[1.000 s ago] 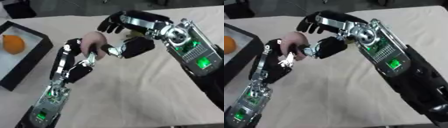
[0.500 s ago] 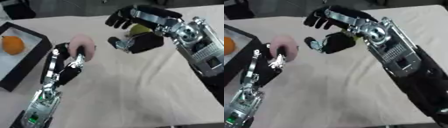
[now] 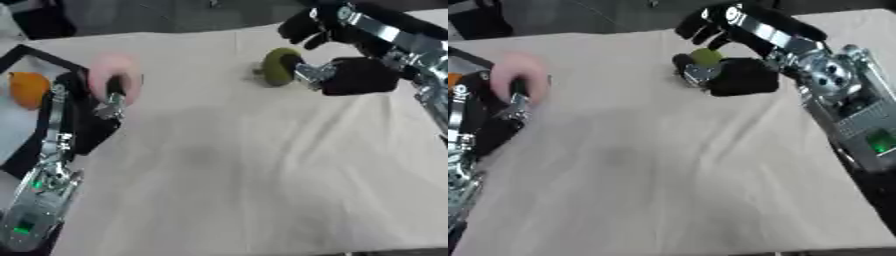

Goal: Pick up the objects with one hand, pass them to the other hand, and then place them into the box on the other side of the table.

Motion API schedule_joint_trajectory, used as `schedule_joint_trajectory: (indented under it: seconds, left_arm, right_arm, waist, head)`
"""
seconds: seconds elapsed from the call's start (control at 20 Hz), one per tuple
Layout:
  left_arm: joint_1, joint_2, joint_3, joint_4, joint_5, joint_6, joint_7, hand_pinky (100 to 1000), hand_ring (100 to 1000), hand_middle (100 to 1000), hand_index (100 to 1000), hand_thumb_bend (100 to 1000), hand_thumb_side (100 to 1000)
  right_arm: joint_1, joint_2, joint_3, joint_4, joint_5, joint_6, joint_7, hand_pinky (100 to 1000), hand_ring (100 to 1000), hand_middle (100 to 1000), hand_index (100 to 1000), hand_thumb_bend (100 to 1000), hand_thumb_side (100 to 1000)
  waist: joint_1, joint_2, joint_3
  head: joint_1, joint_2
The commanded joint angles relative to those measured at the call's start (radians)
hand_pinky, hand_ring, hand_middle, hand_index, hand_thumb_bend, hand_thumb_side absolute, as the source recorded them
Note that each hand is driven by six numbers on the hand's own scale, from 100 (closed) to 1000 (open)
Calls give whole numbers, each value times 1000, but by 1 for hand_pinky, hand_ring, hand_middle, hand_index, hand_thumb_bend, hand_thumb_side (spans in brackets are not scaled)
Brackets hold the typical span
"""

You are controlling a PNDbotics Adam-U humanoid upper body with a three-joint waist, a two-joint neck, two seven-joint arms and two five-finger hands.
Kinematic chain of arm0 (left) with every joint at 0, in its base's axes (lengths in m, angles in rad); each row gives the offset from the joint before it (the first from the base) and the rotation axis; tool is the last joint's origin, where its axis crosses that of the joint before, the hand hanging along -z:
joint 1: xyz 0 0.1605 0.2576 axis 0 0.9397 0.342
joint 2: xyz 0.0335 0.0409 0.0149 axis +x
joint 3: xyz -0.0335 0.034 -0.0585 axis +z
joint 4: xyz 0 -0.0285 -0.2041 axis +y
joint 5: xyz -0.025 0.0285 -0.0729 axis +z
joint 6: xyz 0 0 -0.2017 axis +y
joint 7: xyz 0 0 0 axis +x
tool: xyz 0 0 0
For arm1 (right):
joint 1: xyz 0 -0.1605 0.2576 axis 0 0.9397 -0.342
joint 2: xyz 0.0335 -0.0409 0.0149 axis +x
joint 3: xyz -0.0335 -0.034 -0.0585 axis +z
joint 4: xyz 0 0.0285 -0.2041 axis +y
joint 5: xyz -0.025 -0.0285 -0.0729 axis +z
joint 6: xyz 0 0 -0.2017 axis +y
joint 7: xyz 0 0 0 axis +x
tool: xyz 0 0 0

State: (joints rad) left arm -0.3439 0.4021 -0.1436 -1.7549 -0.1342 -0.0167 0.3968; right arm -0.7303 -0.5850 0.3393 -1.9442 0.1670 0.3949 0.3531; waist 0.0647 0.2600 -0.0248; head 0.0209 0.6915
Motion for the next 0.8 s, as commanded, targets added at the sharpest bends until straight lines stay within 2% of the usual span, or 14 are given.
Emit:
schedule_joint_trajectory:
  seconds: [0.05, 0.3, 0.65, 0.7, 0.75, 0.8]
  left_arm:
    - [-7, 70, 48, -20, -16, 20, 16, 537, 600, 402, 497, 100, 215]
    - [-2, 125, 95, -4, -45, 27, 45, 538, 595, 401, 499, 100, 199]
    - [1, 190, 144, 76, -35, 45, 69, 540, 596, 404, 503, 100, 193]
    - [0, 199, 150, 91, -34, 52, 67, 542, 597, 407, 508, 100, 207]
    - [-2, 209, 156, 109, -39, 62, 59, 543, 598, 409, 510, 100, 187]
    - [-3, 219, 160, 126, -46, 74, 46, 545, 597, 411, 514, 100, 183]
  right_arm:
    - [15, -42, -38, -20, -18, -2, -45, 801, 816, 753, 792, 261, 321]
    - [70, -49, -67, -7, -35, -1, -92, 796, 808, 743, 784, 231, 331]
    - [91, -53, -89, -1, -47, 0, -122, 795, 808, 743, 784, 231, 333]
    - [93, -54, -90, -1, -47, 0, -125, 795, 808, 743, 784, 187, 349]
    - [95, -55, -94, 0, -46, 0, -129, 795, 808, 743, 784, 230, 332]
    - [98, -55, -98, 0, -46, 0, -135, 795, 808, 742, 784, 230, 332]
  waist:
    - [12, -38, 1]
    - [17, -36, 1]
    - [17, -33, 1]
    - [17, -32, 1]
    - [17, -32, 1]
    - [16, -31, 2]
  head:
    - [8, -12]
    - [19, -16]
    - [46, -23]
    - [50, -24]
    - [53, -24]
    - [56, -23]
